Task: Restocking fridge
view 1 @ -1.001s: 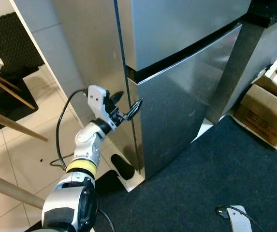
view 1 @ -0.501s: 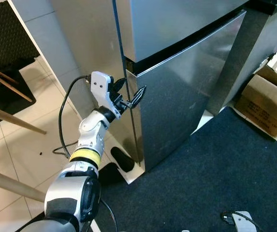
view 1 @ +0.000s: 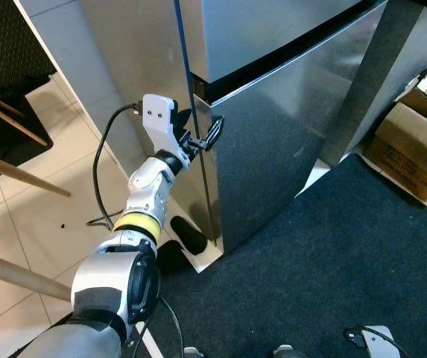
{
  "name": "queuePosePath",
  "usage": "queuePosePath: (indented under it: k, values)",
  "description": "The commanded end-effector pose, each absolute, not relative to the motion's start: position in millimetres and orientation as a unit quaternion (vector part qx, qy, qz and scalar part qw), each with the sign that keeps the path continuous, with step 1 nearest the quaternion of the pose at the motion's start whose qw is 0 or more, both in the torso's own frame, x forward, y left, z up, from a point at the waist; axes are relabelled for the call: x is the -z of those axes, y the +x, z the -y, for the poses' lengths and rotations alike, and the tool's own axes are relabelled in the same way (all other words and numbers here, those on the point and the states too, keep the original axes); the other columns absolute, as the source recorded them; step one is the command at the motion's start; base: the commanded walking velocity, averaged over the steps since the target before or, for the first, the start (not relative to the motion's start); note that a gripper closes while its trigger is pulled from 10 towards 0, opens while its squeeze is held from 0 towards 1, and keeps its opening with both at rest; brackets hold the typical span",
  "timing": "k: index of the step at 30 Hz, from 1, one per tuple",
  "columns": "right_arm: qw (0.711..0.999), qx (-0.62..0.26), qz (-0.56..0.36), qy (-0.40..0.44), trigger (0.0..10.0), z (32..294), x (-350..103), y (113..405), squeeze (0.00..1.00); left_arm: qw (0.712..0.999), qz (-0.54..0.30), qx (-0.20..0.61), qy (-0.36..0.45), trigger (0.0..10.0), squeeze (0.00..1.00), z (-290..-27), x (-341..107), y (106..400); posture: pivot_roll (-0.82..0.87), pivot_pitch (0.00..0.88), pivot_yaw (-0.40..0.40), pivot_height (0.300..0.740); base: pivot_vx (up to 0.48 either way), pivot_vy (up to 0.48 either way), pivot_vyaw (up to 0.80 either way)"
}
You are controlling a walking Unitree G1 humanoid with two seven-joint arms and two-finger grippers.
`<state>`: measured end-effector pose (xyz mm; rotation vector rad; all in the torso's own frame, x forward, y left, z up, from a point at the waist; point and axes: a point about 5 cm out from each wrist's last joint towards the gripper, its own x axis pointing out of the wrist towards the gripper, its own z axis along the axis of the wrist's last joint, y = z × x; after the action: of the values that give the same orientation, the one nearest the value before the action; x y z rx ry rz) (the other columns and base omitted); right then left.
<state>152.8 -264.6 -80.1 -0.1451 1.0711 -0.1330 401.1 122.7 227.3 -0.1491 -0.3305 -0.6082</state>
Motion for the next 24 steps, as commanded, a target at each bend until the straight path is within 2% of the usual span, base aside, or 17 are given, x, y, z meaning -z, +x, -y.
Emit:
queuePosePath:
  k: [1, 3, 4, 7, 8, 10, 11, 13, 15, 18, 19, 21, 24]
  values:
    - [0.846, 0.067, -0.524, -0.066, 10.0, 266.8, 83.9, 141.5, 0.00, 0.918, 0.157, 0.354, -0.083, 10.0, 0.00, -105.3, -227.5, 398.4, -0.11, 0.273, 0.055, 0.740, 0.000, 0.000, 0.00]
    - [0.847, 0.068, -0.524, -0.066, 10.0, 267.0, 83.7, 141.8, 0.00, 0.885, 0.158, 0.429, -0.088, 10.0, 0.00, -86.8, -228.2, 391.9, -0.11, 0.270, 0.058, 0.740, 0.000, 0.000, 0.00]
    - [0.847, 0.068, -0.524, -0.066, 10.0, 267.0, 83.7, 141.8, 0.00, 0.885, 0.158, 0.429, -0.088, 10.0, 0.00, -86.8, -228.2, 391.9, -0.11, 0.270, 0.058, 0.740, 0.000, 0.000, 0.00]
    - [0.847, 0.069, -0.523, -0.065, 10.0, 266.7, 83.5, 142.7, 0.00, 0.831, 0.154, 0.528, -0.086, 10.0, 0.00, -61.9, -223.9, 378.9, -0.11, 0.262, 0.063, 0.740, 0.000, 0.000, 0.00]
    - [0.847, 0.069, -0.523, -0.065, 10.0, 266.7, 83.5, 142.7, 0.00, 0.831, 0.154, 0.528, -0.086, 10.0, 0.00, -61.9, -223.9, 378.9, -0.11, 0.262, 0.063, 0.740, 0.000, 0.000, 0.00]
    - [0.848, 0.069, -0.522, -0.064, 10.0, 266.4, 83.4, 143.3, 0.00, 0.804, 0.148, 0.570, -0.086, 10.0, 0.00, -49.7, -217.1, 370.6, -0.11, 0.254, 0.065, 0.740, 0.000, 0.000, 0.00]
    - [0.848, 0.069, -0.522, -0.064, 10.0, 266.4, 83.4, 143.3, 0.00, 0.804, 0.148, 0.570, -0.086, 10.0, 0.00, -49.7, -217.1, 370.6, -0.11, 0.254, 0.065, 0.740, 0.000, 0.000, 0.00]
    - [0.848, 0.070, -0.521, -0.063, 10.0, 265.3, 83.4, 144.3, 0.00, 0.782, 0.140, 0.600, -0.091, 10.0, 0.00, -38.8, -208.8, 362.1, -0.10, 0.244, 0.068, 0.740, 0.000, 0.000, 0.00]
    - [0.849, 0.070, -0.521, -0.062, 10.0, 264.9, 83.4, 144.8, 0.00, 0.775, 0.138, 0.609, -0.095, 10.0, 0.00, -35.3, -206.3, 359.3, -0.10, 0.242, 0.068, 0.740, 0.000, 0.000, 0.00]
    - [0.849, 0.070, -0.520, -0.060, 10.0, 264.0, 83.1, 146.5, 0.00, 0.732, 0.129, 0.659, -0.116, 10.0, 0.00, -14.5, -195.9, 339.3, -0.10, 0.230, 0.069, 0.740, 0.000, 0.000, 0.00]
    - [0.849, 0.070, -0.520, -0.060, 10.0, 264.0, 83.1, 146.5, 0.00, 0.732, 0.129, 0.659, -0.116, 10.0, 0.00, -14.5, -195.9, 339.3, -0.10, 0.230, 0.069, 0.740, 0.000, 0.000, 0.00]
    - [0.850, 0.069, -0.519, -0.059, 10.0, 263.0, 82.7, 148.4, 0.00, 0.693, 0.119, 0.700, -0.127, 10.0, 0.00, 0.8, -187.6, 319.2, -0.09, 0.221, 0.070, 0.740, 0.000, 0.000, 0.00]
    - [0.851, 0.067, -0.518, -0.059, 10.0, 260.7, 82.8, 150.3, 0.00, 0.659, 0.106, 0.730, -0.146, 10.0, 0.00, 12.0, -180.6, 299.6, -0.09, 0.217, 0.070, 0.740, 0.000, 0.000, 0.00]
